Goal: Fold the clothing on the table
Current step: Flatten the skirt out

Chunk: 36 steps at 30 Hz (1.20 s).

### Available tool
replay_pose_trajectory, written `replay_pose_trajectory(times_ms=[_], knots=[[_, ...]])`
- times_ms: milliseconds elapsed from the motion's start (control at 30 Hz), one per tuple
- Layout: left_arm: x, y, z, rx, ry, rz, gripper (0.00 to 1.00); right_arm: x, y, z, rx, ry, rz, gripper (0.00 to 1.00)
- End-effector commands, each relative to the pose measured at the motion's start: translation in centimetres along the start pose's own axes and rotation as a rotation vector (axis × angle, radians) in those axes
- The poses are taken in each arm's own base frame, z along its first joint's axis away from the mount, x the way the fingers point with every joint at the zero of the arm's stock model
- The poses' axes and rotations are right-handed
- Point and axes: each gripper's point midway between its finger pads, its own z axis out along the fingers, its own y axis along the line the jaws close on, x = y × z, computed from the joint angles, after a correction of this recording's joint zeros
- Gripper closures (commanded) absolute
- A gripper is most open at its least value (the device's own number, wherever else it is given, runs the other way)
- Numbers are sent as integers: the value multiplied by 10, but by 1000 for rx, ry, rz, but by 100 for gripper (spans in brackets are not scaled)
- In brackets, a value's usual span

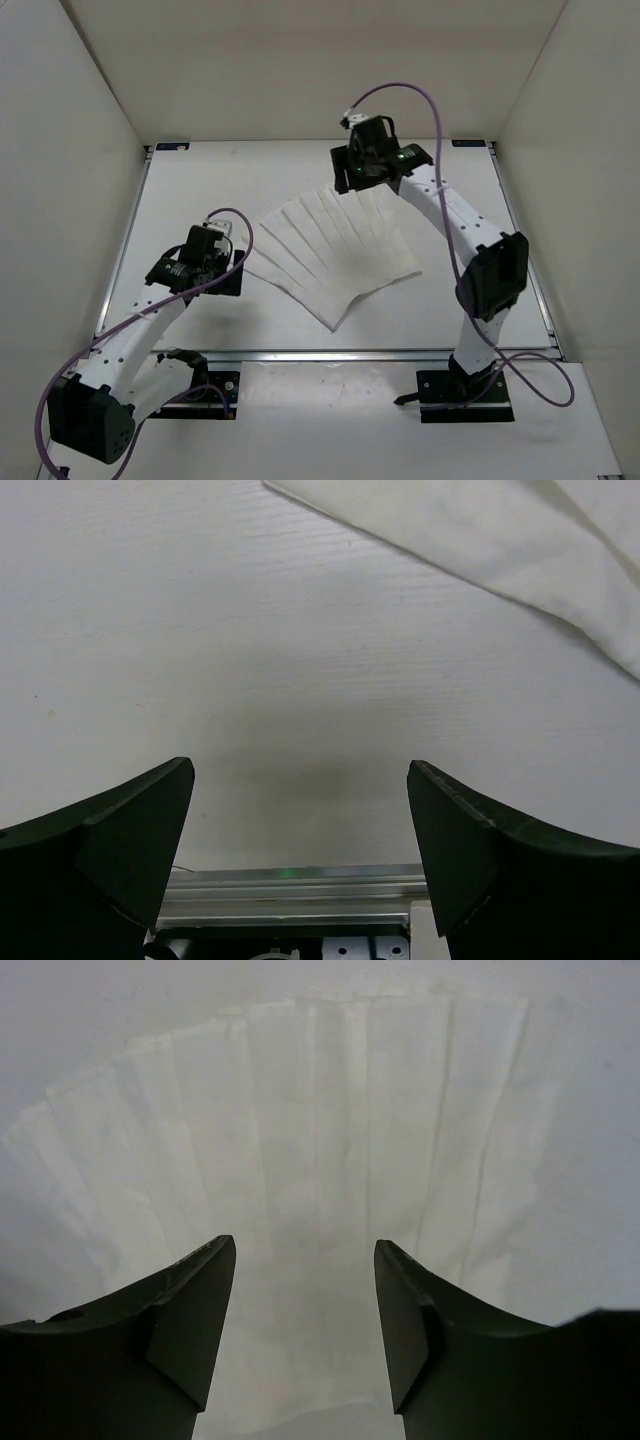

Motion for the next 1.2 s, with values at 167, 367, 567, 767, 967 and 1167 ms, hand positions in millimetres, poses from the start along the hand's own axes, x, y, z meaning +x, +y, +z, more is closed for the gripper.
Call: replay_pose_trajectory(times_ms=[167,367,567,767,967,1167], knots=[[-16,-5,-18,72,-126,3,39,56,-91,-30,113,21,178,44],[-82,-19,-59,165,-259,-51,81,113,-117,-35,157,123,246,43],[-38,-127,-32,558,-73,-240,32,166,-126,-31,217,241,270,41],[15,-186,4,740,35,-435,35,194,-147,-26,316,319,254,39],[7,-213,26,698,64,-410,32,210,-159,-14,297,350,310,37],[13,-222,49,644,84,-428,31,228,-161,-3,294,405,333,33]])
